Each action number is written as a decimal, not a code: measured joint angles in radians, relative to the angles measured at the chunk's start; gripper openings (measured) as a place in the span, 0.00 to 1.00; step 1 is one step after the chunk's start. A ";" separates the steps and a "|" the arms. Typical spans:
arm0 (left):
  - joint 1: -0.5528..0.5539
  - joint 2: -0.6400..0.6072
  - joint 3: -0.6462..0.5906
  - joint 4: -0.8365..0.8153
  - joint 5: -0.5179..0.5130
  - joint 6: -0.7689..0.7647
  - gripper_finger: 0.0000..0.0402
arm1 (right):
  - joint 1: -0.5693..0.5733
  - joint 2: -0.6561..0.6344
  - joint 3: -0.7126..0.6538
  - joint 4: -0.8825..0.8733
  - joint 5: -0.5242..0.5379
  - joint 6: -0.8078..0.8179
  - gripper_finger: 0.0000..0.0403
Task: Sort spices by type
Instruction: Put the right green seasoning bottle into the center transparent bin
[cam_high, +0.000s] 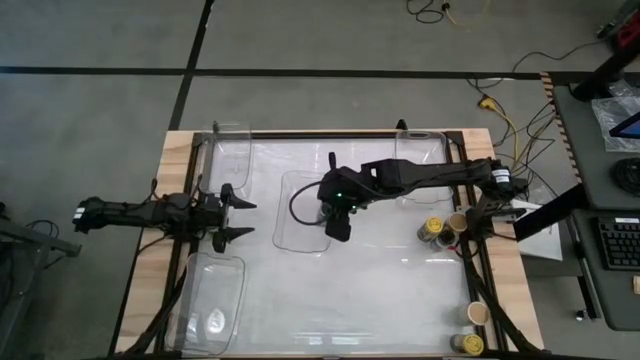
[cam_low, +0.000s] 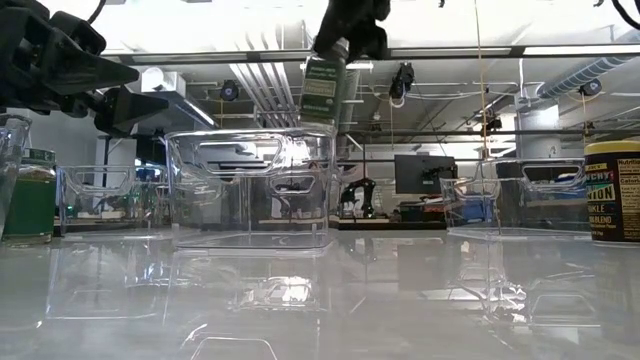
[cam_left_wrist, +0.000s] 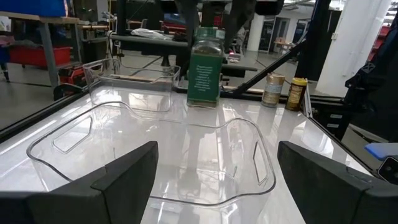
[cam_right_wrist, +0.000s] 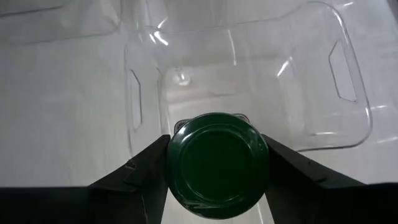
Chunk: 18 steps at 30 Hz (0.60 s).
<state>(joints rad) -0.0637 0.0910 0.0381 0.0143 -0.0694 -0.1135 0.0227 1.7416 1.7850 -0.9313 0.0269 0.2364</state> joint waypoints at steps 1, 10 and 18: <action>0.000 0.000 0.000 0.000 0.000 0.000 0.79 | 0.000 0.000 -0.003 0.012 0.000 0.000 0.50; 0.000 0.000 0.000 0.000 0.000 0.000 0.79 | 0.018 0.079 -0.025 0.117 -0.002 0.068 0.50; 0.000 0.000 0.000 0.000 0.000 0.000 0.79 | 0.025 0.141 -0.023 0.129 -0.011 0.128 0.51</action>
<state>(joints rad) -0.0637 0.0914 0.0382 0.0142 -0.0694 -0.1138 0.0479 1.8827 1.7622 -0.8021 0.0158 0.3646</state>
